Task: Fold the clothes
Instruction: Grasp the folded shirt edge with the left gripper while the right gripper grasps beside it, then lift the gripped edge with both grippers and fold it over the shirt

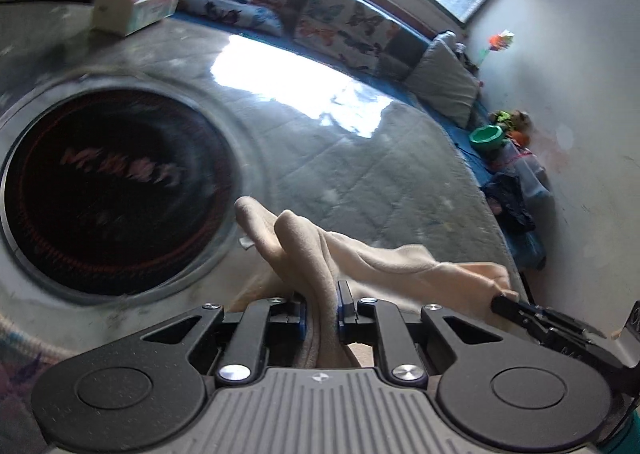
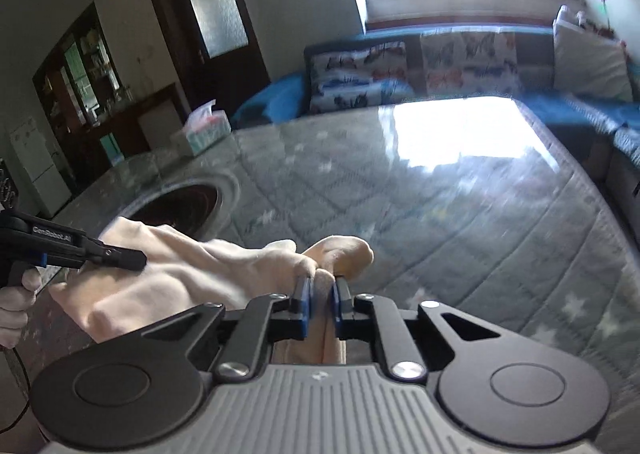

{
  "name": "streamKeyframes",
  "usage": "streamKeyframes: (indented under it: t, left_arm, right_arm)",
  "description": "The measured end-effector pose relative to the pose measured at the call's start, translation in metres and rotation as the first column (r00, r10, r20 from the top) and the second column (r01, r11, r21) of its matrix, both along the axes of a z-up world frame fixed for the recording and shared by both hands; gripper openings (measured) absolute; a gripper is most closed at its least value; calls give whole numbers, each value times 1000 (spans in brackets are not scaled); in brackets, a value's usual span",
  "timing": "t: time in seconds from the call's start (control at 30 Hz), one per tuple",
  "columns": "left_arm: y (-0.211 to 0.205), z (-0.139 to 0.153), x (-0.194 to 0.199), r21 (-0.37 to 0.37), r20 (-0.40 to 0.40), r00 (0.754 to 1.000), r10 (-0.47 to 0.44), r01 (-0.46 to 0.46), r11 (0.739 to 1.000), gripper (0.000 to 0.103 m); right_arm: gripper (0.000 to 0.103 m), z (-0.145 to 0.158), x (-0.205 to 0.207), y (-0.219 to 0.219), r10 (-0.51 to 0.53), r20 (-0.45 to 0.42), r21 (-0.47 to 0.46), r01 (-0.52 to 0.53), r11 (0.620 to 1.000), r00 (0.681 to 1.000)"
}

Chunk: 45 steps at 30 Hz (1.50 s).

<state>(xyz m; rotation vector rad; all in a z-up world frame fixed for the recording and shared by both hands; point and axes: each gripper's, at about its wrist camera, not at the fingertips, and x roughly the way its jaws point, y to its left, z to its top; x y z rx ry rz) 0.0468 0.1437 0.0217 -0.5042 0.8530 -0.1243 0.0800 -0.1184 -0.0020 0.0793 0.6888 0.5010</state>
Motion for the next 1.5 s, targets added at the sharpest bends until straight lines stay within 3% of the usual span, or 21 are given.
streamKeyframes:
  t: [0.23,0.57,1.0,1.5]
  left_arm:
    - [-41,16,27,0,45,996,-82,82,997,14]
    - [-109,22,68,-7,57,981,-185,186,983,14]
    - [-164,19,105,23,44,966,-254,253,967,14]
    - [-179,-11,118,16,-39,960,-277,277,961,15]
  right_arm:
    - [10,39,-10,-31,-87,108,-59,93,994,990]
    - [10,61,1,-84,-238,154,-129,258,957,959]
    - [10,51,20,-123,-345,160,-182,371,911,925]
    - [10,6,42,-139,-388,84,-216,397,892,918]
